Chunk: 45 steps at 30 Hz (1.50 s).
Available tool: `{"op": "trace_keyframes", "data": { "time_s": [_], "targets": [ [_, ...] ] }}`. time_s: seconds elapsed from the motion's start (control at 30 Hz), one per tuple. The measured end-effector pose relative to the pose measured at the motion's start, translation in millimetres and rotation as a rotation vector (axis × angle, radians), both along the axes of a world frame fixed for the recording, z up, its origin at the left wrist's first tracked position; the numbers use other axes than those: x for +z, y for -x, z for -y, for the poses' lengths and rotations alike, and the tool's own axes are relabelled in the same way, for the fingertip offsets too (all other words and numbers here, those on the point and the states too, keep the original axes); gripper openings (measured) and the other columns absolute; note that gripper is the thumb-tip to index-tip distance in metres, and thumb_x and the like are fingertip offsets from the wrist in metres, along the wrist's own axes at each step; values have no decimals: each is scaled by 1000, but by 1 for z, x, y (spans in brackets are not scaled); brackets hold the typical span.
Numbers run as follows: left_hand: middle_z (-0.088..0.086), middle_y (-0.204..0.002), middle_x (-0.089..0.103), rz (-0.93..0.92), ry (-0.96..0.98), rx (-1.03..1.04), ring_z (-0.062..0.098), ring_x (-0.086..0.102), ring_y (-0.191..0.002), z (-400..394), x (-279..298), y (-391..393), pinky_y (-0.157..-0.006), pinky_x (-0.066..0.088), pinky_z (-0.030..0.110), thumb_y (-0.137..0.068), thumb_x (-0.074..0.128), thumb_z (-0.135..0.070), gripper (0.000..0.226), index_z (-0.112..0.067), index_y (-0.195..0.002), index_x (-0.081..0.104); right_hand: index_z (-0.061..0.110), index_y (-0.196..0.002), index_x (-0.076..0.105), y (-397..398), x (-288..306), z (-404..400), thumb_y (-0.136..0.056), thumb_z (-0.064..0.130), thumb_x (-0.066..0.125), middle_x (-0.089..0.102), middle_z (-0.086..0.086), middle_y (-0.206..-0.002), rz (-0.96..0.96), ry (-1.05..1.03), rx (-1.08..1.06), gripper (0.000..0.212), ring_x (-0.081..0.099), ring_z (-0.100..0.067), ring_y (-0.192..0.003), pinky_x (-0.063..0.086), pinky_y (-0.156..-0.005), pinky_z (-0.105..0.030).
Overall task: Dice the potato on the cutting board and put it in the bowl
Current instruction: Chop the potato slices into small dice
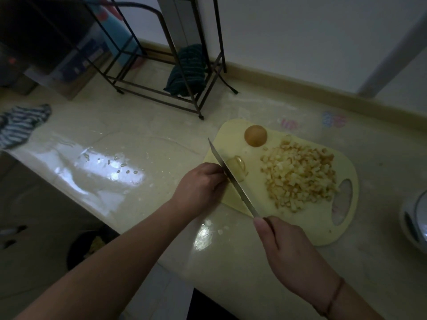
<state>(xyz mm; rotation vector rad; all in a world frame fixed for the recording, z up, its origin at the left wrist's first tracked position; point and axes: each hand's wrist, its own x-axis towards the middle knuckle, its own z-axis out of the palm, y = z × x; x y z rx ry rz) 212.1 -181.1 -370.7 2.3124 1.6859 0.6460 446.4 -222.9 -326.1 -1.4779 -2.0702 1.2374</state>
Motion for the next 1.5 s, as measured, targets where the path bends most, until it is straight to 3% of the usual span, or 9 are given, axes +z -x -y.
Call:
{"op": "trace_keyframes", "data": {
  "time_s": [0.13, 0.27, 0.43, 0.63, 0.97, 1.13, 1.23, 1.37, 1.5],
  "targets": [
    [9, -91, 73, -12, -31, 6, 27, 68, -78, -1, -1, -1, -67, 50, 29, -88, 57, -20, 26, -8, -90, 80, 30, -69, 45, -11, -1, 14, -89, 64, 20, 49, 13, -57, 35, -1, 14, 47, 56, -7, -68, 29, -62, -22],
    [10, -92, 73, 17, -30, -10, 25, 66, -81, -1, -1, 1, -69, 48, 26, -87, 58, -20, 26, -8, -92, 80, 32, -67, 43, -14, -3, 22, -86, 70, 13, 48, 15, -57, 62, 20, 2, 52, 48, 5, -58, 33, -61, -23],
    [9, -92, 73, -2, -9, -33, 25, 66, -81, -2, 1, 2, -69, 50, 28, -87, 56, -20, 27, -7, -93, 80, 25, -72, 47, 10, 0, -5, -86, 64, 16, 54, 8, -65, 73, 50, 9, 51, 55, -10, -67, 32, -64, -25],
    [9, -85, 70, -52, 30, -54, 27, 67, -76, -2, 4, 2, -59, 55, 32, -89, 54, -20, 28, -7, -86, 79, 25, -62, 46, -1, 1, -17, -87, 60, 23, 54, 8, -55, 2, 103, -32, 49, 50, -6, -55, 32, -55, -24],
    [9, -89, 71, -18, -13, -35, 25, 68, -77, -5, 3, 0, -67, 51, 28, -89, 54, -22, 30, -6, -86, 79, 17, -62, 42, -8, -1, -15, -85, 65, 30, 43, 8, -46, -127, 247, -59, 55, 40, -6, -43, 28, -49, -24],
    [10, -95, 71, -5, -3, -40, 25, 67, -83, -6, 0, -2, -69, 53, 32, -89, 55, -21, 28, -5, -87, 78, 21, -61, 47, -15, 2, -7, -81, 70, 29, 53, 2, -52, -9, 69, -44, 56, 55, -9, -57, 39, -56, -22],
    [12, -90, 68, -11, -152, -29, 31, 64, -78, 4, 6, 8, -63, 53, 36, -89, 60, -16, 19, -4, -84, 74, 24, -65, 46, -21, 2, -5, -82, 74, 26, 55, 1, -54, 65, 25, -27, 57, 57, -11, -59, 37, -54, -22],
    [14, -82, 58, 180, -340, 43, 29, 52, -80, 19, 40, 10, -74, 42, 36, -85, 62, -16, 9, -10, -84, 55, 30, -76, 37, -18, 4, 2, -82, 77, 12, 60, 0, -69, 203, -89, 31, 54, 64, -23, -73, 40, -61, -34],
    [-1, -99, 65, -64, -56, -96, 23, 56, -99, 3, 59, 2, -92, 39, 42, -94, 53, -47, 34, -16, -95, 68, 29, -100, 45, -13, 16, 2, -81, 71, 6, 67, -1, -89, 387, -195, 104, 60, 66, -24, -84, 41, -64, -34]
  ]
}}
